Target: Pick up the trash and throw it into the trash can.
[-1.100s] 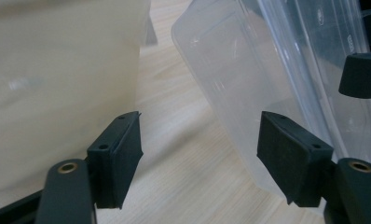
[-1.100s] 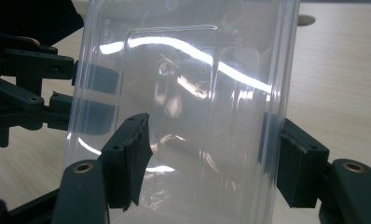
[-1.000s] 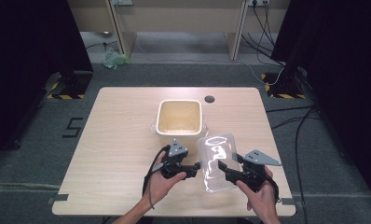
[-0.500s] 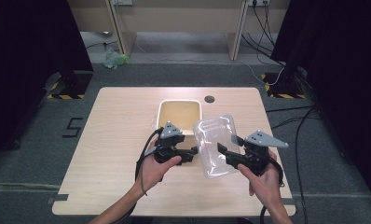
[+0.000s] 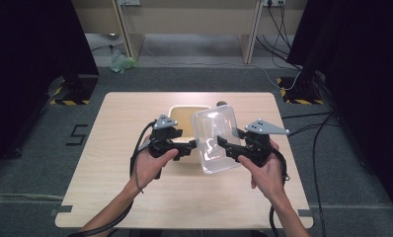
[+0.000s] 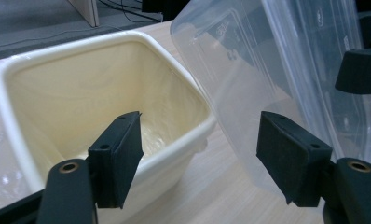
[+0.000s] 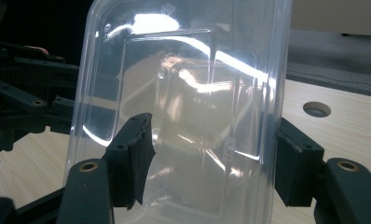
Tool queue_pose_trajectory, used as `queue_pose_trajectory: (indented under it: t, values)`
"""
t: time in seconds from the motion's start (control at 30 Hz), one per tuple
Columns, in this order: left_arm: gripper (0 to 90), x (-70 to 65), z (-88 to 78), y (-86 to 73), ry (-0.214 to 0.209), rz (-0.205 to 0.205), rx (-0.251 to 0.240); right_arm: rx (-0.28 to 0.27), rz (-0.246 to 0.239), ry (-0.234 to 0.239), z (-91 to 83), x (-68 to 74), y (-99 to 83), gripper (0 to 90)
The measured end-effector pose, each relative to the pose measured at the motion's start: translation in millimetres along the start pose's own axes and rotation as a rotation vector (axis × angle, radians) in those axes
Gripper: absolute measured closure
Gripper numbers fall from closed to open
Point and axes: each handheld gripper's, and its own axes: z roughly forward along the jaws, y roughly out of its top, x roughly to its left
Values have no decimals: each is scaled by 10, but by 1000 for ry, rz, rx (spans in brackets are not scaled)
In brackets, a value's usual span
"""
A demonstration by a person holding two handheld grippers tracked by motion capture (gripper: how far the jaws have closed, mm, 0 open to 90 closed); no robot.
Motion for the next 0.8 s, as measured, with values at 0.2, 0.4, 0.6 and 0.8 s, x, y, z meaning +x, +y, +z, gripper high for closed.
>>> queue_pose_trajectory:
  t: [0.2, 0.4, 0.6, 0.8]
  values:
    - [304, 89, -58, 142, 40, 9, -28, -2, -5, 4, 107, 6, 158, 372]
    - [304, 212, -57, 241, 71, -1, -27, -1, 2, 12, 253, -21, 290, 372]
    - [310, 329, -16, 283, 106, -7, -13, 5, 1, 3, 425, -25, 382, 363]
    - [311, 487, 19, 344, 120, -29, -6, 17, 15, 14, 605, -62, 460, 359]
